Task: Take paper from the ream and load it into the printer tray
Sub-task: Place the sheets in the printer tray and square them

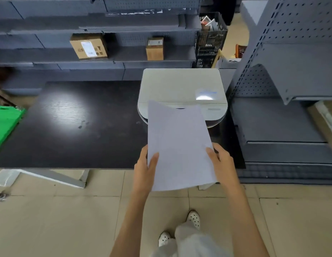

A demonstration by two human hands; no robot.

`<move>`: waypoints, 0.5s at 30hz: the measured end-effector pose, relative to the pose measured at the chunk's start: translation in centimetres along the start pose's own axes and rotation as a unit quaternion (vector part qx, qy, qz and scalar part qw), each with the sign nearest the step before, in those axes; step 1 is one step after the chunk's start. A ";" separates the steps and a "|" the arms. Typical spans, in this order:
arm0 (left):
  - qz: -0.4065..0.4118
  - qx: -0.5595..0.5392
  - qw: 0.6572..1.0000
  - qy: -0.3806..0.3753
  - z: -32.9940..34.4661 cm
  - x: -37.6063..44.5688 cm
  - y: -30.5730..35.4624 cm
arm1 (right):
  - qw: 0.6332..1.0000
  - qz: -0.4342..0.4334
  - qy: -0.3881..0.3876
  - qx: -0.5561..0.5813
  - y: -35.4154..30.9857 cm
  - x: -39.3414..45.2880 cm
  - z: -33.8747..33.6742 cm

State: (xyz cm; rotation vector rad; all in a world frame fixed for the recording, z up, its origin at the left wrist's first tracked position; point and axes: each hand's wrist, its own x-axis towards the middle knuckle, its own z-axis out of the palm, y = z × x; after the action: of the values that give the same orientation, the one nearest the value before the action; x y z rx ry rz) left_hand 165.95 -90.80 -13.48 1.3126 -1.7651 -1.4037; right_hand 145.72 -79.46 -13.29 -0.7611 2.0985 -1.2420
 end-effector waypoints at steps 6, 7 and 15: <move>-0.033 0.000 0.998 -0.054 2.7 0.0 -3.7 | 0.999 0.043 0.014 -0.018 4.7 -0.2 0.0; -0.039 0.000 0.997 -0.061 3.1 0.0 -4.5 | 0.998 0.051 0.013 -0.018 5.4 -0.4 0.1; -0.112 0.009 0.991 -0.071 5.9 -0.9 -11.3 | 0.993 0.113 0.019 -0.039 12.4 -1.8 2.0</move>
State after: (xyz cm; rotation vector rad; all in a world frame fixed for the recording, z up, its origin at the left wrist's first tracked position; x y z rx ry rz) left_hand 165.37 -87.38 -25.78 1.4912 -1.7674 -1.6427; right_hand 146.18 -74.31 -24.85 -0.5182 2.2059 -1.0647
